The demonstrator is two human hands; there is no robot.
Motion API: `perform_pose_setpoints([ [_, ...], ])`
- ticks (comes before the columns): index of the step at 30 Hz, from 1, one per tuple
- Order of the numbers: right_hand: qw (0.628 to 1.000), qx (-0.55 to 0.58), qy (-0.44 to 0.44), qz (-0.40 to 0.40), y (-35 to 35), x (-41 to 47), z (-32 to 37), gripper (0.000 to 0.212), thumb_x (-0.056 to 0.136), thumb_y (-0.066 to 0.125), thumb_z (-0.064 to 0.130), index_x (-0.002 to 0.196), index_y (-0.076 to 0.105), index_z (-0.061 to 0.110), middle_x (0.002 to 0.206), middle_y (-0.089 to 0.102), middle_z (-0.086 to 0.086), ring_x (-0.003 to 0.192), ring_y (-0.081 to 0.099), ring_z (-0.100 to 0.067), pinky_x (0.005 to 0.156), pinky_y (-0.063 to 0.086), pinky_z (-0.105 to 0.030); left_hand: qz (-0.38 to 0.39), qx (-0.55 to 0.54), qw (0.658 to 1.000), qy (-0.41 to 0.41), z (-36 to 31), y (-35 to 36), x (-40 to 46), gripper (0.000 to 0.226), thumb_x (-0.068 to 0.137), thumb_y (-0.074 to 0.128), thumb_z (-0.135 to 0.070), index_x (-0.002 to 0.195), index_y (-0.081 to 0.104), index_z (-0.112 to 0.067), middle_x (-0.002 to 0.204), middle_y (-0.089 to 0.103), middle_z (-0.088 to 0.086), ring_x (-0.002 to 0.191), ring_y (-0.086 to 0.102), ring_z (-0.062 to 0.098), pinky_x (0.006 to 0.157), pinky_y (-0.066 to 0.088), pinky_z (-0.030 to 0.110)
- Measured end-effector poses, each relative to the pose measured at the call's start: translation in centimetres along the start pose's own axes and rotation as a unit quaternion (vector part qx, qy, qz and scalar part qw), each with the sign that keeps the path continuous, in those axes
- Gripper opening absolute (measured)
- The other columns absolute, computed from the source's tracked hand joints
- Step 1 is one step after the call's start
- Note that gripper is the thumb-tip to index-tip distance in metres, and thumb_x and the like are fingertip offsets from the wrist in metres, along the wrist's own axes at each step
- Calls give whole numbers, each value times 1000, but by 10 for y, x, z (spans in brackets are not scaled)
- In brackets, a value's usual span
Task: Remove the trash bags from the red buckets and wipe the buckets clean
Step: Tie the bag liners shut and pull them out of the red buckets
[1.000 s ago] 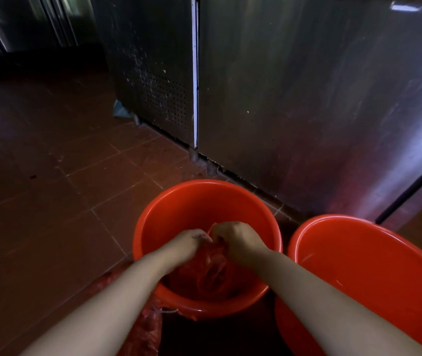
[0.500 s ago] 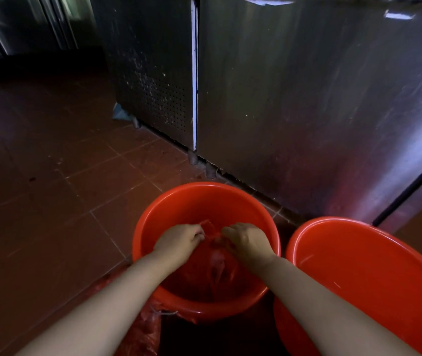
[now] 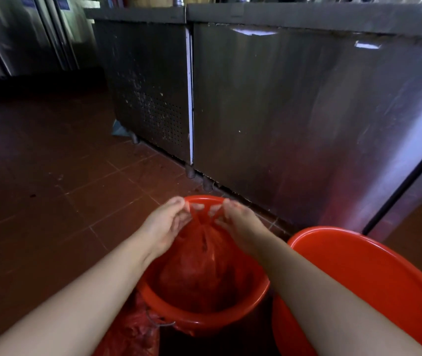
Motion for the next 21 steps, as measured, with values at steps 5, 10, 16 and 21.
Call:
perform_pose_setpoints([
  [5, 905, 419, 20, 65, 6, 6, 61, 53, 100, 37, 33, 50, 40, 14, 53, 44, -1, 49, 45, -14, 64, 51, -32, -5, -247, 968, 43, -68, 21, 7, 35, 99, 28, -13, 65, 37, -16, 48, 36, -4, 36, 29, 6, 47, 37, 20],
  [10, 902, 426, 68, -32, -35, 0, 60, 44, 100, 38, 32, 59, 29, 16, 48, 31, 1, 40, 26, -12, 50, 37, -25, -114, -182, 976, -32, -73, -23, 11, 36, 100, 28, -14, 65, 34, -14, 46, 29, -2, 30, 22, 7, 37, 27, 15],
  [16, 900, 397, 131, -123, -77, -10, 6, 40, 102, 34, 30, 64, 30, 16, 44, 30, 1, 36, 27, -10, 45, 36, -24, -222, -195, 946, -129, -21, -77, 2, 33, 101, 26, -15, 69, 33, -14, 33, 32, -3, 23, 22, 7, 35, 28, 10],
  [21, 936, 315, 99, -122, -77, -11, 5, 43, 101, 39, 27, 60, 35, 15, 49, 42, -1, 40, 46, -12, 50, 53, -28, -189, -98, 972, -104, -14, -64, -2, 34, 102, 28, -13, 69, 36, -12, 63, 41, 5, 25, 23, 3, 33, 24, 10],
])
Point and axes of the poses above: each hand's wrist, its own x-axis towards the middle knuckle, its own y-axis out of the palm, z = x × y, the point moved 4 cm from there along x, towards the middle knuckle
